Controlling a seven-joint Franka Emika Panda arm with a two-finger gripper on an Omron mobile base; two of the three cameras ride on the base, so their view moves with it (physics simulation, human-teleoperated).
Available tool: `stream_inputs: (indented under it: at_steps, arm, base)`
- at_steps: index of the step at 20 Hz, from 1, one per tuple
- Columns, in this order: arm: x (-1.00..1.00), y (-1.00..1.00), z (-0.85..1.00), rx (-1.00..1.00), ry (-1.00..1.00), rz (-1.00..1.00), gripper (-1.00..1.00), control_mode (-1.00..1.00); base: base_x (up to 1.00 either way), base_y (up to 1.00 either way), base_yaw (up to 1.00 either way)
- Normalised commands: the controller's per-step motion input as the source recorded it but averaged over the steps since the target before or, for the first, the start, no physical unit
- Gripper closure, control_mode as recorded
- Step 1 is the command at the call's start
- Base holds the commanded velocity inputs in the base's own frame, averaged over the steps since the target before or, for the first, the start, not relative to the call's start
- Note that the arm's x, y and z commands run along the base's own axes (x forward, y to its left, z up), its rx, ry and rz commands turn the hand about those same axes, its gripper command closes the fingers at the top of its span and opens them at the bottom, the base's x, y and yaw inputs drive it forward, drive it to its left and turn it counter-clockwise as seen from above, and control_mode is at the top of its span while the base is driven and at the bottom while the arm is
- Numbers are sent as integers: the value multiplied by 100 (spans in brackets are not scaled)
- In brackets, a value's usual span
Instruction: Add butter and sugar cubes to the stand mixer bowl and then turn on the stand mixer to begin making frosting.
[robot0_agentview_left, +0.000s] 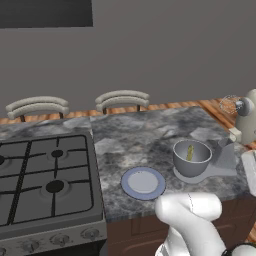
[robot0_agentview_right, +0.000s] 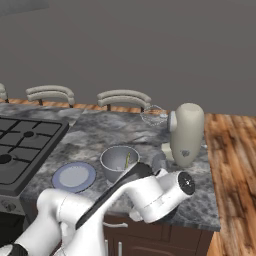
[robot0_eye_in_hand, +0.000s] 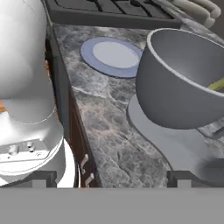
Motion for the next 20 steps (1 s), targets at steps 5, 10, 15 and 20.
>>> stream_inputs:
  at_steps: [5, 10, 15, 20]
  arm:
    - [-39, -59, -19, 24, -17, -2, -100, -100]
    - [-10, -73, -9, 14, -16, -1, -100, -100]
    - [25, -71, 0, 11, -6, -1, -100, -100]
    - [56, -53, -11, 13, -1, 0, -100, -100]
  base:
    - [0, 0, 0]
    - [0, 0, 0]
    - [0, 0, 0]
    - [0, 0, 0]
